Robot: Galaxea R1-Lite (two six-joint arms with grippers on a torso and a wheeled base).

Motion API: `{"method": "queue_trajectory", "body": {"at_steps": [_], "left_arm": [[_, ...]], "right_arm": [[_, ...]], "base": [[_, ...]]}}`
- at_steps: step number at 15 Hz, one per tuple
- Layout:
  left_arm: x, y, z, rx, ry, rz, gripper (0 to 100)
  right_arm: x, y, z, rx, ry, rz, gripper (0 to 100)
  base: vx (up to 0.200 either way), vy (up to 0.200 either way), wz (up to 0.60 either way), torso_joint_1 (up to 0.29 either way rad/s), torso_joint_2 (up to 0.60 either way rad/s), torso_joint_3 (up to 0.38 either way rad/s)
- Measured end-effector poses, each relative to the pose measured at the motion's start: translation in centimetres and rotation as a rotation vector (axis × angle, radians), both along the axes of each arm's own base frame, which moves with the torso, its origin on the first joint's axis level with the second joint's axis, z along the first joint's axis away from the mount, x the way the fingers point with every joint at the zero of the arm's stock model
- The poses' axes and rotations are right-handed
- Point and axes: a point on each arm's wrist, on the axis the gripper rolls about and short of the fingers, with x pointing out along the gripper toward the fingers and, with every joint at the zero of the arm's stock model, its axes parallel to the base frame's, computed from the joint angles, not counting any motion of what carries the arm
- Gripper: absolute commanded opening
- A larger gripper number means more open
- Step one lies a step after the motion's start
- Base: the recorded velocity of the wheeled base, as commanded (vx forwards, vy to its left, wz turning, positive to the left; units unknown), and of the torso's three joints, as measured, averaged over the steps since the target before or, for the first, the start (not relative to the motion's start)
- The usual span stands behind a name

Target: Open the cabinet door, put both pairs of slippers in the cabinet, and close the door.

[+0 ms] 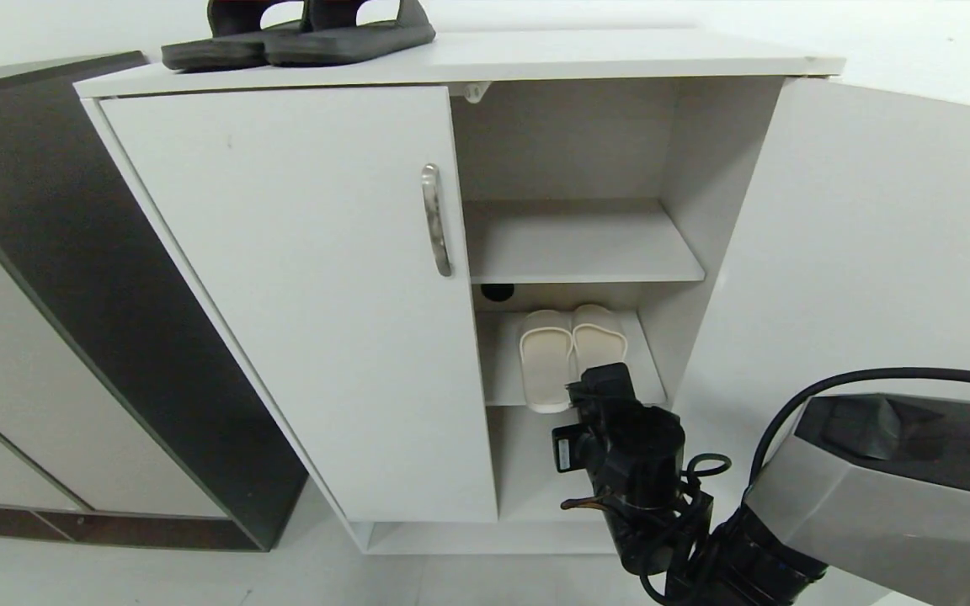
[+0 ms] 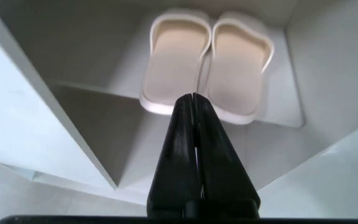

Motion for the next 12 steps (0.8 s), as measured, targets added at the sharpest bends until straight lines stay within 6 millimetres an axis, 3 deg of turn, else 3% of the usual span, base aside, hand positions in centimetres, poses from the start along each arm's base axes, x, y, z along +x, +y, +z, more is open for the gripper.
{"method": "queue_trajectory", "body": {"at_steps": [6,12], "left_arm": [[0.0,0.0,0.0,0.003,0.0,0.001,0],[0.0,0.0,0.0,0.008,0.0,-0.001,0]], "right_arm": [[-0.3,-0.2,-0.3,-0.009,0.012,0.048,0],[-0.8,-1.5,0.8,0.031,-0.014,0.133,0]], "base": [[0.0,0.0,0.0,0.002,0.0,0.188],[0.0,0.0,0.0,0.0,0.0,0.0]]}}
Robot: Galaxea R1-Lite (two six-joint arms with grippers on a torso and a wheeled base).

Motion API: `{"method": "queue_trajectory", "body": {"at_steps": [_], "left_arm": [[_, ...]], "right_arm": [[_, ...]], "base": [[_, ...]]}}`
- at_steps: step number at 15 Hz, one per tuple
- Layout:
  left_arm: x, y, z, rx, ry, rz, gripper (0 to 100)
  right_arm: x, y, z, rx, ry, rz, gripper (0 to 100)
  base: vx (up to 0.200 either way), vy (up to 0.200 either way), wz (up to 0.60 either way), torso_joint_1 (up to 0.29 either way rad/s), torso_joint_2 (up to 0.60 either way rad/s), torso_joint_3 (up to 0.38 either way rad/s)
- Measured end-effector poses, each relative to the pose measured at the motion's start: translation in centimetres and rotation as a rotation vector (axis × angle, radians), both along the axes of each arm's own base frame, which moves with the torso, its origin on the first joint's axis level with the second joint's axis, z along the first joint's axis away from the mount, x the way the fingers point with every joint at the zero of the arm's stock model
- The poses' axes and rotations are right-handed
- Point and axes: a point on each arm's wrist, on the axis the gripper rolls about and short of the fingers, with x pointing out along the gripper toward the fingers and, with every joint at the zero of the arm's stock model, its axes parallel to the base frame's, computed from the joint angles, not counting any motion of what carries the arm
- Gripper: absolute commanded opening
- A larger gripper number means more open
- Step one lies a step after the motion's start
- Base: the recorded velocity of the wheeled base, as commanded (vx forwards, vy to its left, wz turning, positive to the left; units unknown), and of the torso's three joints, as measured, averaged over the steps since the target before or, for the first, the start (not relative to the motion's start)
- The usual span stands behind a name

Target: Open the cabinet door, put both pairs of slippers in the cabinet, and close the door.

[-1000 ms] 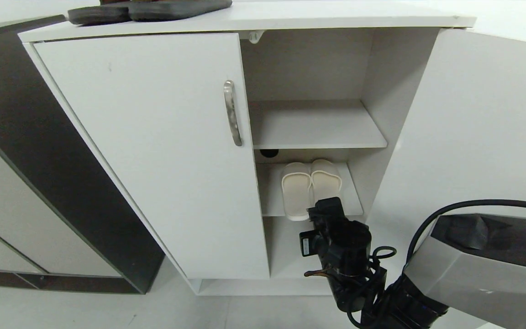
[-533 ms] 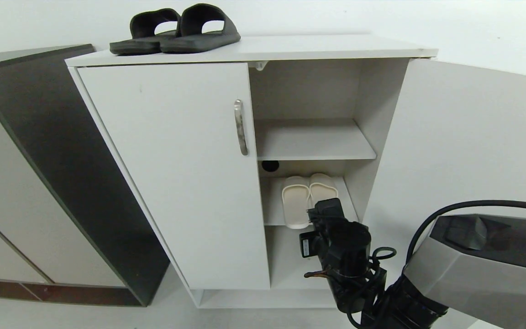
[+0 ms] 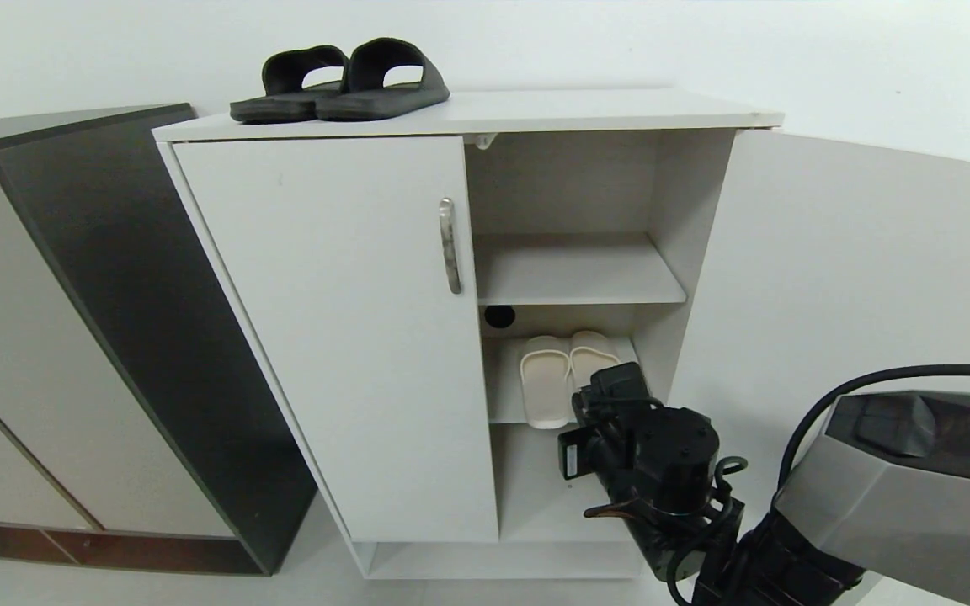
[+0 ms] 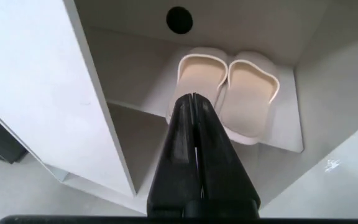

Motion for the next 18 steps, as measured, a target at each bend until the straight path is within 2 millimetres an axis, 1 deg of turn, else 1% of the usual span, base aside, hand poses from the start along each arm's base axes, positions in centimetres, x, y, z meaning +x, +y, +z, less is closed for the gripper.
{"method": "queue_trajectory", "body": {"at_steps": [2,4,7,9,18], "left_arm": [[0.0,0.0,0.0,-0.001,0.0,0.0,0],[0.0,0.0,0.0,-0.002,0.0,0.001,0],[0.0,0.0,0.0,-0.001,0.0,0.0,0],[0.0,0.0,0.0,-0.002,0.001,0.0,0],[0.0,0.0,0.0,-0.001,0.0,-0.002,0]], "right_arm": [[0.1,-0.3,0.3,0.018,-0.017,0.001,0],[0.0,-0.3,0.8,0.049,-0.063,0.042,0],[-0.7,-0.8,0.2,0.01,-0.076,0.118,0],[-0.9,-1.1,-0.2,-0.011,-0.062,0.118,0],[-1.1,-1.2,-0.7,-0.038,-0.051,0.128,0]], "base": [[0.0,0.0,0.0,0.0,0.0,0.0],[0.0,0.0,0.0,0.0,0.0,0.0],[0.0,0.2,0.0,0.007,0.0,0.004],[0.0,0.2,0.0,0.007,0.0,0.0],[0.0,0.2,0.0,0.005,0.0,0.005]]}}
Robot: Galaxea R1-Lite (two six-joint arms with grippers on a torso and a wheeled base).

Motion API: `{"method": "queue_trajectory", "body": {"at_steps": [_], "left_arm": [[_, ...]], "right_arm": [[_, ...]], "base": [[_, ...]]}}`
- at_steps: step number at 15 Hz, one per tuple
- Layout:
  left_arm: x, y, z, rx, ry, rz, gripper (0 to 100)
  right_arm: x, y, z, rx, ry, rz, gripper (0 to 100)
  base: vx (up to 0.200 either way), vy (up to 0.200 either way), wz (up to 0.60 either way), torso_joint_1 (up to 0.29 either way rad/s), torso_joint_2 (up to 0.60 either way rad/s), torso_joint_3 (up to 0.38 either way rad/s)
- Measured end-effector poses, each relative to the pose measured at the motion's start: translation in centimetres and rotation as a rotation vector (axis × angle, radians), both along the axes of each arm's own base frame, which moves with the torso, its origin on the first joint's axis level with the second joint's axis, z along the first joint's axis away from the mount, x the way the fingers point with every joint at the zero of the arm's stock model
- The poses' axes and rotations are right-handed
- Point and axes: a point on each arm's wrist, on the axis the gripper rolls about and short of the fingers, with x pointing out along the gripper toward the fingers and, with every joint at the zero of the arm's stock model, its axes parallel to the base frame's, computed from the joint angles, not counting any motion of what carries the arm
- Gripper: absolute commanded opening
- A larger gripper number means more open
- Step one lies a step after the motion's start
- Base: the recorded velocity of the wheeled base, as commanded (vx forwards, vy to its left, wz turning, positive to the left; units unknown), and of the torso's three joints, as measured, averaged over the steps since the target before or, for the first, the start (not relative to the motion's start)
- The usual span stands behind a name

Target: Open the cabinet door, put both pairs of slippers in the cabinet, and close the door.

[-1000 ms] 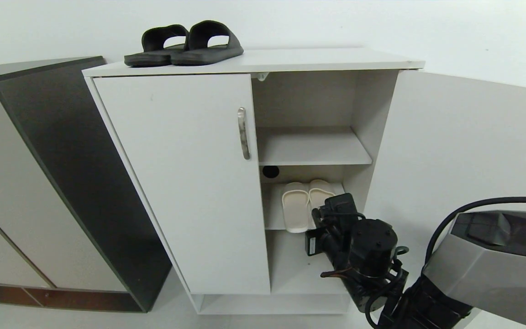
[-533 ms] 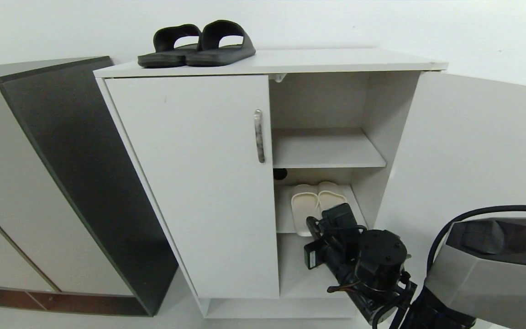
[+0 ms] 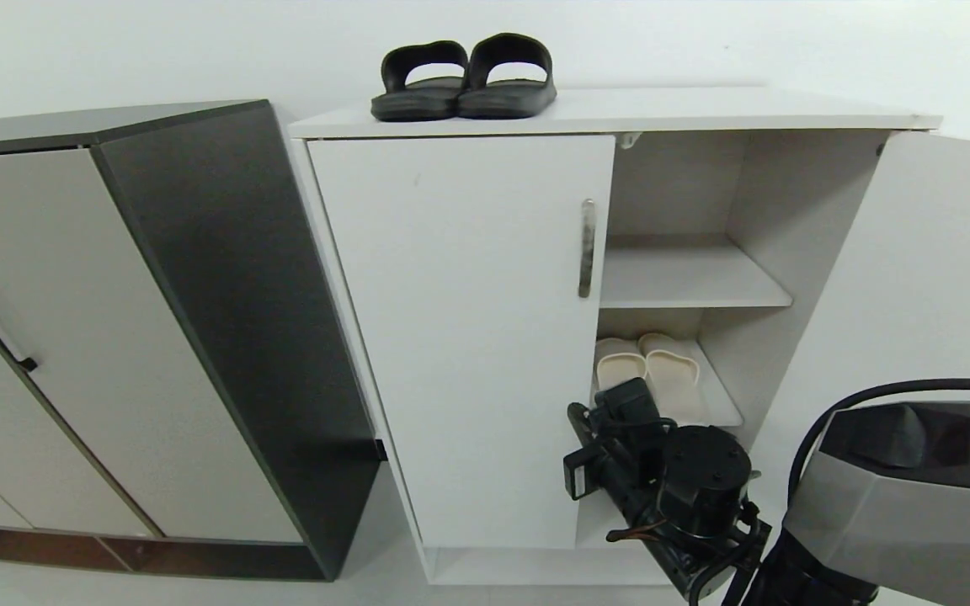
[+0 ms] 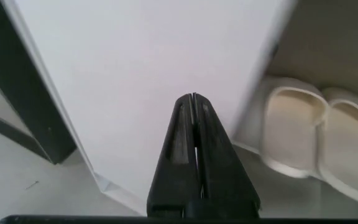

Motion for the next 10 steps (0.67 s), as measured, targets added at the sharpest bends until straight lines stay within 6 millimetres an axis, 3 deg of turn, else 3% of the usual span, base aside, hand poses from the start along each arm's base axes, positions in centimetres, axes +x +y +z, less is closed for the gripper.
{"method": "queue_trajectory", "body": {"at_steps": [5,10], "left_arm": [[0.0,0.0,0.0,0.0,0.0,0.0,0],[0.0,0.0,0.01,-0.003,-0.001,0.001,0]], "right_arm": [[-0.09,-0.13,-0.21,-0.017,0.003,0.001,0],[-0.07,-0.13,-0.23,-0.018,0.003,0.001,0]], "base": [[0.0,0.2,0.0,0.002,0.0,0.002],[0.0,0.0,0.0,0.0,0.0,0.0]]}}
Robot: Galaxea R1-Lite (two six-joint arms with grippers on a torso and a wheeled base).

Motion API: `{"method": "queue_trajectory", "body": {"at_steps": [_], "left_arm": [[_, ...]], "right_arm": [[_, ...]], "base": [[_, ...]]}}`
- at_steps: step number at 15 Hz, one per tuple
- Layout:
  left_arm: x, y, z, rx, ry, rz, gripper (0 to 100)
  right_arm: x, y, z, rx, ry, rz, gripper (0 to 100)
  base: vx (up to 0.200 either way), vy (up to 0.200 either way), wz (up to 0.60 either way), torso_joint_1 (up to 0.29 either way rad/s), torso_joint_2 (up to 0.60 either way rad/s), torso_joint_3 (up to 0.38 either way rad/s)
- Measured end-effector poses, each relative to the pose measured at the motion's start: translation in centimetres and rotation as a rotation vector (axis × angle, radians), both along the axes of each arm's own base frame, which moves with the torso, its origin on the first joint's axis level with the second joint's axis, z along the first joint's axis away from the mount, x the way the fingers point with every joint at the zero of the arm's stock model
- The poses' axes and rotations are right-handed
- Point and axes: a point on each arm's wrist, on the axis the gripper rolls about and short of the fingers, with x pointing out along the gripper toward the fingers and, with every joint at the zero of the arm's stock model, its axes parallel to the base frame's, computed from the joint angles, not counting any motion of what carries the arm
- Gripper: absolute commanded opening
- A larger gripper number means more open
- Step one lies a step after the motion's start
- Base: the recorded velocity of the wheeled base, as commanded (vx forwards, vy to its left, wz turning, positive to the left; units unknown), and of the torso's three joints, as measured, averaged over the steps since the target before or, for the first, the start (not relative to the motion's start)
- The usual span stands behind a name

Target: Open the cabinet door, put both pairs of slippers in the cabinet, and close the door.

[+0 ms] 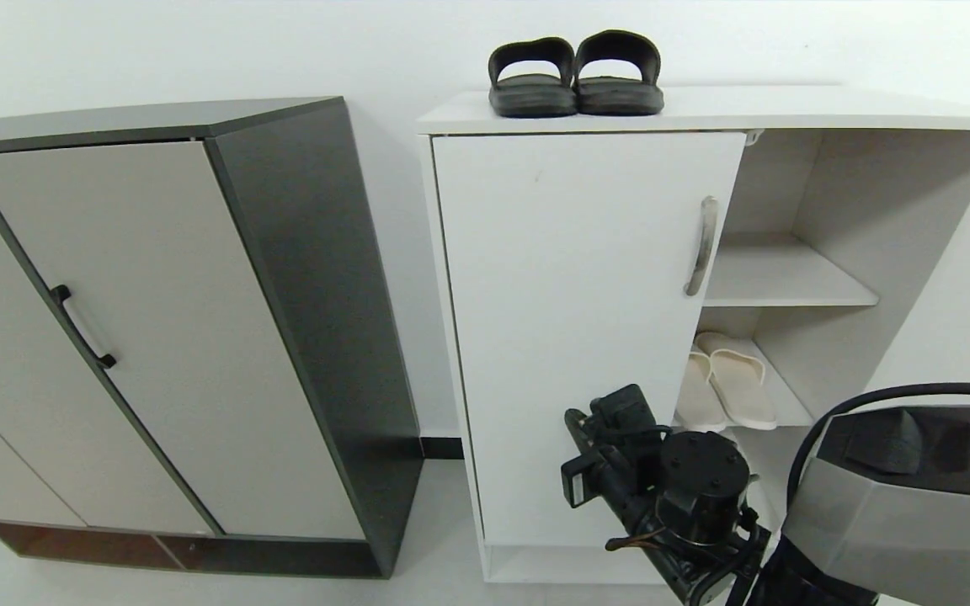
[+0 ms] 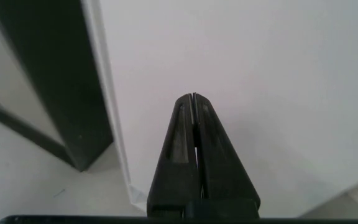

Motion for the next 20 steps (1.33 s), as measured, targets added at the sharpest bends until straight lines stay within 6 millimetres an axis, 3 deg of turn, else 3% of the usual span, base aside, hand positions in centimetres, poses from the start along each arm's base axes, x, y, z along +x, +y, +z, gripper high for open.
{"method": "queue_trajectory", "body": {"at_steps": [10,20], "left_arm": [[0.0,0.0,-0.02,-0.001,0.002,-0.002,0],[0.0,0.0,-0.01,0.0,0.001,-0.001,0]], "right_arm": [[-0.01,0.01,-0.09,-0.002,0.002,0.0,0],[-0.26,0.24,-0.31,-0.008,0.007,0.024,0]], "base": [[0.0,0.0,0.0,0.0,-0.01,-0.014],[0.0,0.0,0.0,0.058,-0.4,-0.346]]}}
